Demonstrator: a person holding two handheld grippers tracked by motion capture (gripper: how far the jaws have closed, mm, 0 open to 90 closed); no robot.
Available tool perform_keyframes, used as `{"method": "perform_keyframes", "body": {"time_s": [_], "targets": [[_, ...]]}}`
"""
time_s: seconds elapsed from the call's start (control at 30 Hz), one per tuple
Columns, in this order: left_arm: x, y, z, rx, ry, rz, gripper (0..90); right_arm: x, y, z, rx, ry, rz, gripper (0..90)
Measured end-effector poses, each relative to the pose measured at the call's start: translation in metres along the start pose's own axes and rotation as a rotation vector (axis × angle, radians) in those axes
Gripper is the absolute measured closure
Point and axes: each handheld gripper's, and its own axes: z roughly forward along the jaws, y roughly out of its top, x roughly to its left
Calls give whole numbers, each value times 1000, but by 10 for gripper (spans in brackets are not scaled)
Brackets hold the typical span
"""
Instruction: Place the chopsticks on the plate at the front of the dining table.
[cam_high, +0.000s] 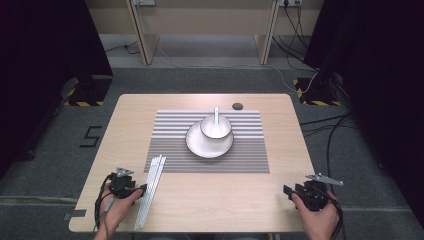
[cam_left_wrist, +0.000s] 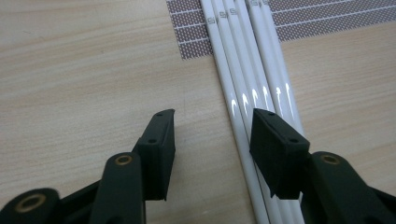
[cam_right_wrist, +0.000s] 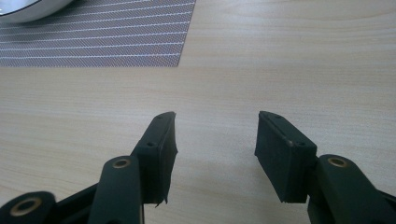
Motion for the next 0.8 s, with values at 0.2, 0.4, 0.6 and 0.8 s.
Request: {"method": "perform_keyframes", "body": {"time_s": [0.2,0.4,0.6,0.8], "targets": [[0,3,2,18,9,26,545,0,0,1,3,1,-1,481],[-1,5,3,36,22,66,629,0,0,1,2,3,-2,481],[-1,8,2,60,28,85,748,-1,0,1,5,7,5,481],[6,8,-1,94,31,90,843,-1,0,1,6,9,5,481]]}}
